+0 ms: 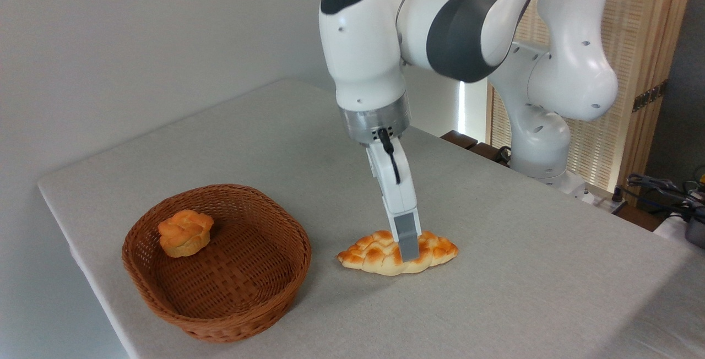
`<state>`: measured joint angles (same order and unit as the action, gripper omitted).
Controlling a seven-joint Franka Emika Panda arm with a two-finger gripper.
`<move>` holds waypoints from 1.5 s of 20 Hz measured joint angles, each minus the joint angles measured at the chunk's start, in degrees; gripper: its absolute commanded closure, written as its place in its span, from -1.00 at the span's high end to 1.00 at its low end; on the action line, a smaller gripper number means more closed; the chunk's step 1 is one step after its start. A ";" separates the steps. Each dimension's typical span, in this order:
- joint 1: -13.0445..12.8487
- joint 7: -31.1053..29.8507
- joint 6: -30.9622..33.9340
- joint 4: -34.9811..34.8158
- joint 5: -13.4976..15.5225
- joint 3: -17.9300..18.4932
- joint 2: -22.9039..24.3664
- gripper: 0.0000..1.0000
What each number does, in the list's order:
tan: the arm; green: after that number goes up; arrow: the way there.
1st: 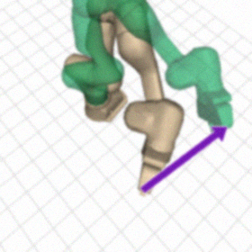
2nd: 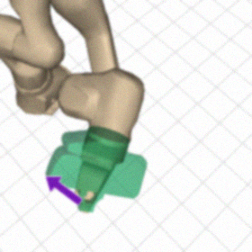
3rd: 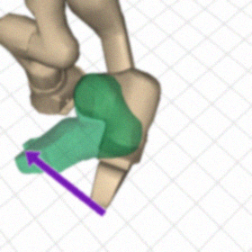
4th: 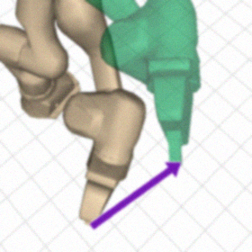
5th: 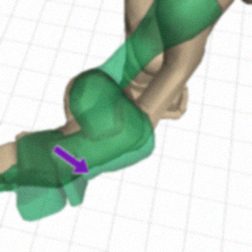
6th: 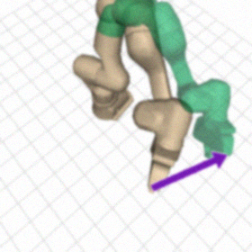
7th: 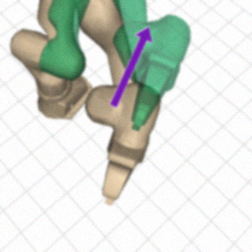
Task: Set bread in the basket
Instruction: 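Move the gripper over the braided bread roll and lower it, then close the gripper on the middle of the braided roll, then lift the braided roll and carry it over the wicker basket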
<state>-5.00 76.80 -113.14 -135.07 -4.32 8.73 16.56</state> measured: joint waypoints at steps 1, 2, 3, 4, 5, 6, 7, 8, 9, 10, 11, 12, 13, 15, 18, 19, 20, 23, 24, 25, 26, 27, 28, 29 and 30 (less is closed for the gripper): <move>-0.46 0.00 -0.68 -0.69 -0.03 -0.02 -0.18 1.00; -0.81 0.00 -1.10 -1.14 -0.04 -0.03 -0.36 1.00; -1.05 0.00 -1.48 -1.38 -0.07 -0.03 -0.55 1.00; -1.18 0.04 -1.97 -1.53 -0.13 -0.03 -0.75 1.00; -1.21 0.40 -2.37 -1.63 -0.22 -0.03 -0.90 0.99; -1.21 1.05 -2.58 -1.70 -0.27 -0.03 -0.98 0.86; -1.21 1.89 -2.67 -1.76 -0.29 -0.02 -1.01 0.65; -1.20 2.36 -2.74 -1.80 -0.29 -0.01 -1.04 0.35; -1.20 2.65 -2.97 -1.83 -0.29 -0.01 -1.10 0.07; -1.20 2.79 -3.33 -1.86 -0.30 -0.01 -1.19 -0.20; -1.20 2.81 -3.50 -1.89 -0.31 0.00 -1.28 -0.44; -1.20 2.82 -3.56 -1.91 -0.32 0.00 -1.38 -0.58; -1.20 2.82 -3.59 -1.91 -0.33 0.00 -1.51 -0.62; -1.20 2.83 -3.62 -1.91 -0.34 0.00 -1.70 -0.78; -1.19 2.84 -3.69 -1.91 -0.45 0.03 -1.78 -0.82; -1.19 2.84 -3.69 -1.91 -0.46 0.03 -1.82 -0.84; -1.19 2.85 -3.69 -1.91 -0.46 0.03 -1.88 -0.84; -1.19 2.85 -3.70 -1.91 -0.46 0.03 -1.97 -0.83; -1.19 2.85 -3.55 -1.91 -0.46 0.03 -1.97 -0.84; -1.19 2.84 -3.29 -1.82 -0.46 0.03 -1.97 -0.83; -1.19 2.84 -2.68 -1.47 -0.46 0.03 -1.97 -0.83; -1.22 2.84 -1.32 -0.83 -0.45 0.03 -1.97 -0.83; -1.31 2.84 0.19 -0.04 -0.44 0.02 -1.97 -0.83; -1.64 2.84 1.78 1.03 -0.44 0.00 -1.96 -0.83; -2.16 2.84 3.30 2.19 -0.44 -0.01 -1.96 -0.83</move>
<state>-7.16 79.64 -109.84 -132.88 -4.76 8.72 14.60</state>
